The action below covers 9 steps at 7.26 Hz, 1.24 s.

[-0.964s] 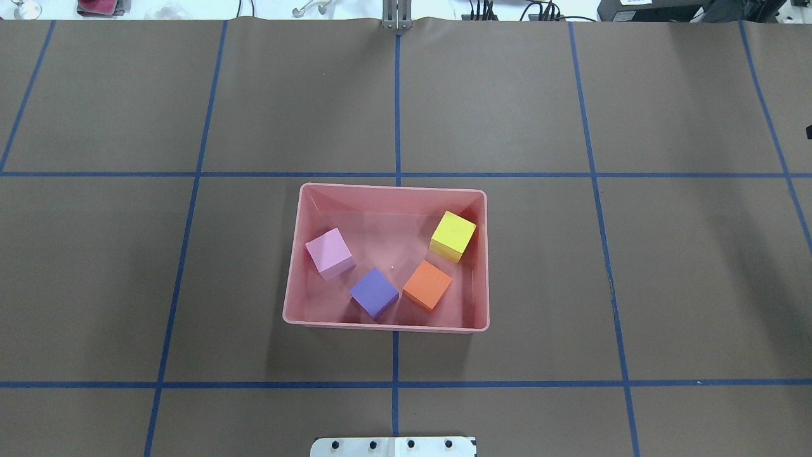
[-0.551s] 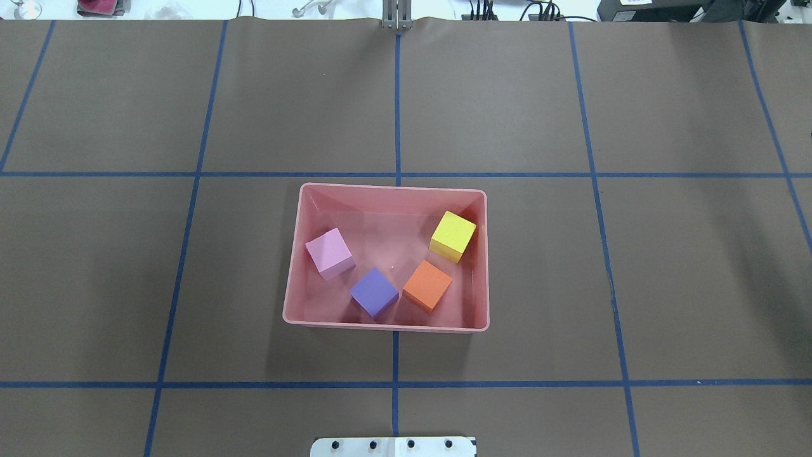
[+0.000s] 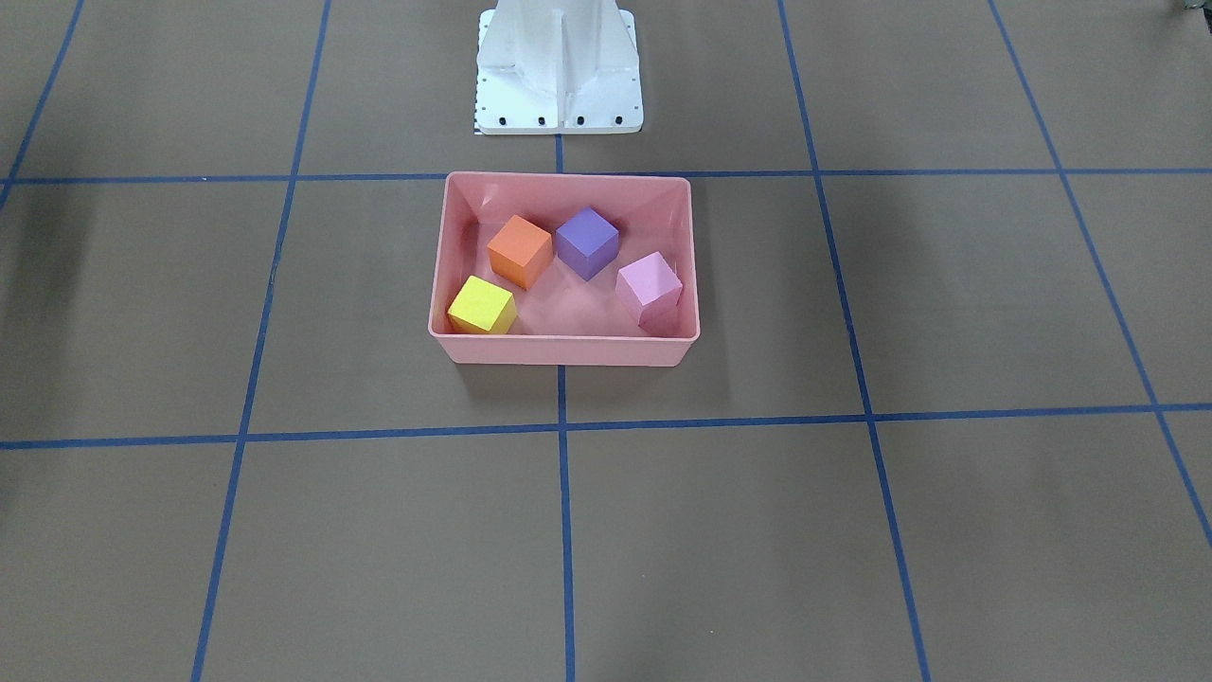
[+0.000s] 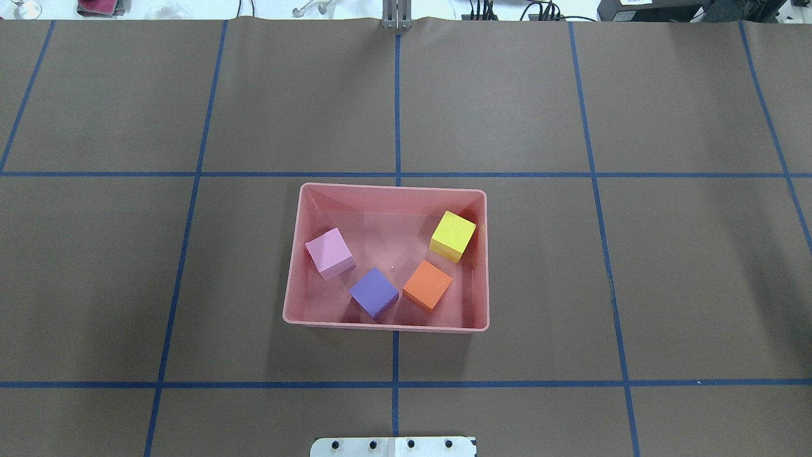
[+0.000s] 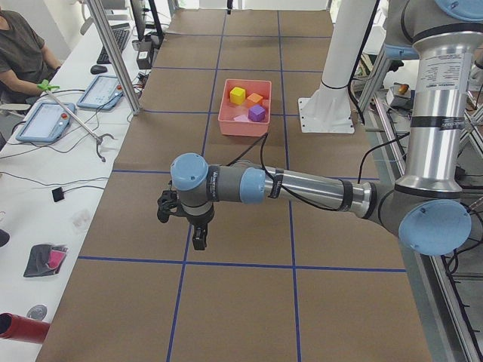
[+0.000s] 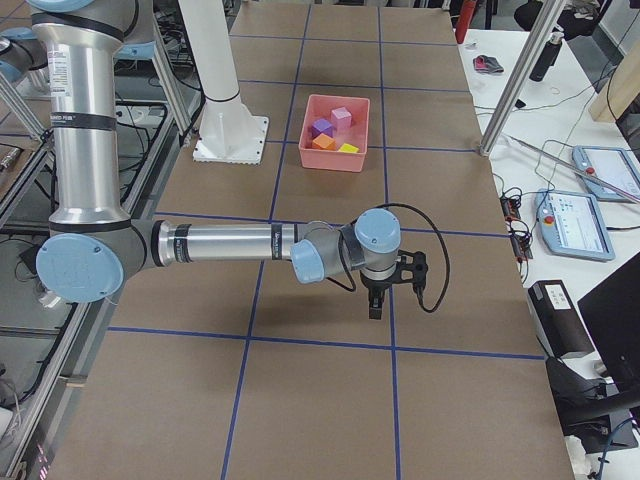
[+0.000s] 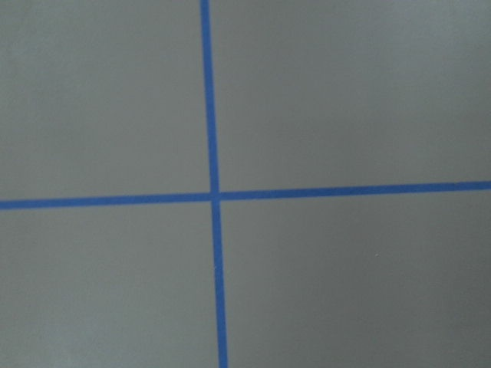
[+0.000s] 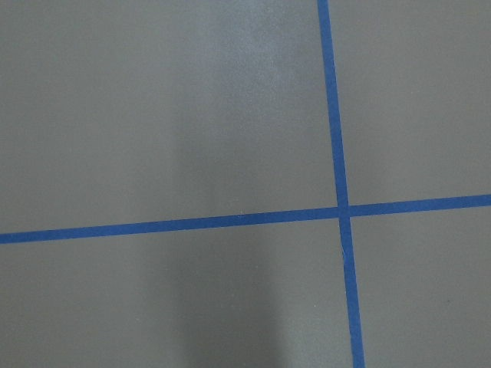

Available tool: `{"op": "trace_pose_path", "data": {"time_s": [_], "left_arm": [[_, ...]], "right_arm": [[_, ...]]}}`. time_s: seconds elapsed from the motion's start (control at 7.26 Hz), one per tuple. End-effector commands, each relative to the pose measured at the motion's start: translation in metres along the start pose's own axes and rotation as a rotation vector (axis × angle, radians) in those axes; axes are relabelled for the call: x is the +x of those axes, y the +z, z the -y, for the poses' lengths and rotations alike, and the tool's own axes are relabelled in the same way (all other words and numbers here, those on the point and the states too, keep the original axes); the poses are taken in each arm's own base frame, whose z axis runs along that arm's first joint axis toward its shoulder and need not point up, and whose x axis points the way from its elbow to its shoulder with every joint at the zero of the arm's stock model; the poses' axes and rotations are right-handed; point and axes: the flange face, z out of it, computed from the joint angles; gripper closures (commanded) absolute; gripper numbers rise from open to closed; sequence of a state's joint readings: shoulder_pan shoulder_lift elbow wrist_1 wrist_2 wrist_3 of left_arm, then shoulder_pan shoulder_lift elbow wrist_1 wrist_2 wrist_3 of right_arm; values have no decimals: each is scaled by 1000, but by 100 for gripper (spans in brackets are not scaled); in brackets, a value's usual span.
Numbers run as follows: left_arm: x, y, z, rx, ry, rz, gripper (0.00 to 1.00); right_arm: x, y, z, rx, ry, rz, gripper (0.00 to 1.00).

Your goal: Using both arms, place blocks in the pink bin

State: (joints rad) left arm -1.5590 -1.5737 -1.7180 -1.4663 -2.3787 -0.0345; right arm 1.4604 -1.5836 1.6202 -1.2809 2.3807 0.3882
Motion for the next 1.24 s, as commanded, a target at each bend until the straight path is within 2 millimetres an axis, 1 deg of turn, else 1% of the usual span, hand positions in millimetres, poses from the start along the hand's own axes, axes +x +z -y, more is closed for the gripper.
{"op": "trace_pose_path", "data": {"time_s": [0.0,0.14,0.28,0.41,0.55,0.69,0.83,0.96,1.1], "left_arm": [[1,-3,-9,11,2,4,0],[7,-9,-9,21,13,3,0],[7,-11,-21,26,18,11,0],[9,-15,-37,32,23,38,0],[7,-14,-40,28,19,45,0],[1,-7,-46,15,6,41,0],[3,-8,-47,14,8,36,0],[3,-7,-47,13,7,34,0],[4,-8,-47,15,9,34,0]], "right_arm": [[11,-2,-6,2,16,7,0],[8,-4,-6,3,9,16,0],[14,-3,-12,5,7,-3,0],[17,-3,-12,18,4,-34,0],[7,-12,-11,36,-11,-29,0],[2,-18,-20,38,-23,-12,0],[13,-16,-39,23,-5,-17,0],[9,-19,-45,21,-9,-1,0],[9,-19,-46,21,-11,-1,0]]}}
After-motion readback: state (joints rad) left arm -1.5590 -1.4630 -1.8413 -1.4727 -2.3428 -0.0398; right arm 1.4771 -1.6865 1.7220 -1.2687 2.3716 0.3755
